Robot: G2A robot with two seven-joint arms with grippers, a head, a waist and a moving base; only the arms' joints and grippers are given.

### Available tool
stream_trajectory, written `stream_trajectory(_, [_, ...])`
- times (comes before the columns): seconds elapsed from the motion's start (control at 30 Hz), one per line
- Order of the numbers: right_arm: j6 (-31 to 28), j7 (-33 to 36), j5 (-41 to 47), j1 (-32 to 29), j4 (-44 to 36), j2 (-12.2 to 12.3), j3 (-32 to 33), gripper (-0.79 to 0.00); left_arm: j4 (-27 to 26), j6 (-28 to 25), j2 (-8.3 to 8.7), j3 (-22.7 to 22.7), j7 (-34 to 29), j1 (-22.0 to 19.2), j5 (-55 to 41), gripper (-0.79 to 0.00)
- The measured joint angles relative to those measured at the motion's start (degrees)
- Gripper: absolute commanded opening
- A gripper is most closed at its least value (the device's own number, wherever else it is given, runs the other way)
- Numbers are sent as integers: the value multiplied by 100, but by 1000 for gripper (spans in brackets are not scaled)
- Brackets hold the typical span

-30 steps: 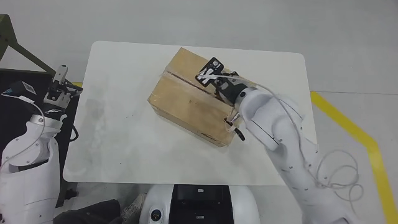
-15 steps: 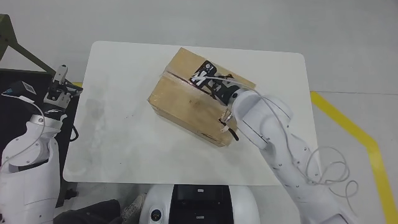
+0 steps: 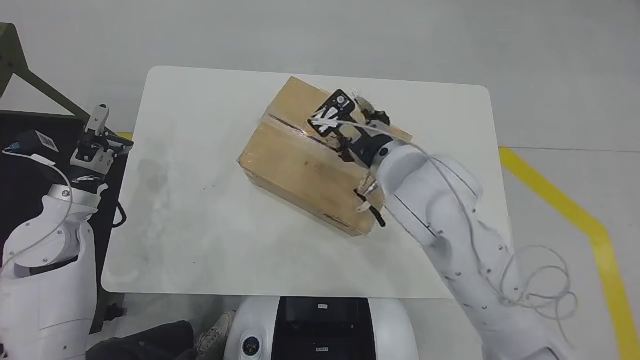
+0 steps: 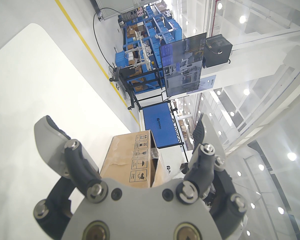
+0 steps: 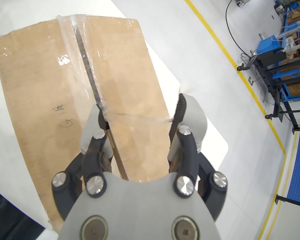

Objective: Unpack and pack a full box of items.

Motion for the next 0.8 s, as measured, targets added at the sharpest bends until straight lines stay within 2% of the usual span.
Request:
stream_trajectory(0.27, [52, -84, 232, 9, -165, -11, 171, 0, 0, 0, 0, 0, 0, 0, 0, 0])
stream_trajectory(0.5, [57, 104, 601, 51, -109, -34, 193, 0, 0, 0, 0, 0, 0, 0, 0, 0])
stream_trajectory(0.8, [466, -418, 1713, -178, -319, -43, 687, 0, 0, 0, 0, 0, 0, 0, 0, 0])
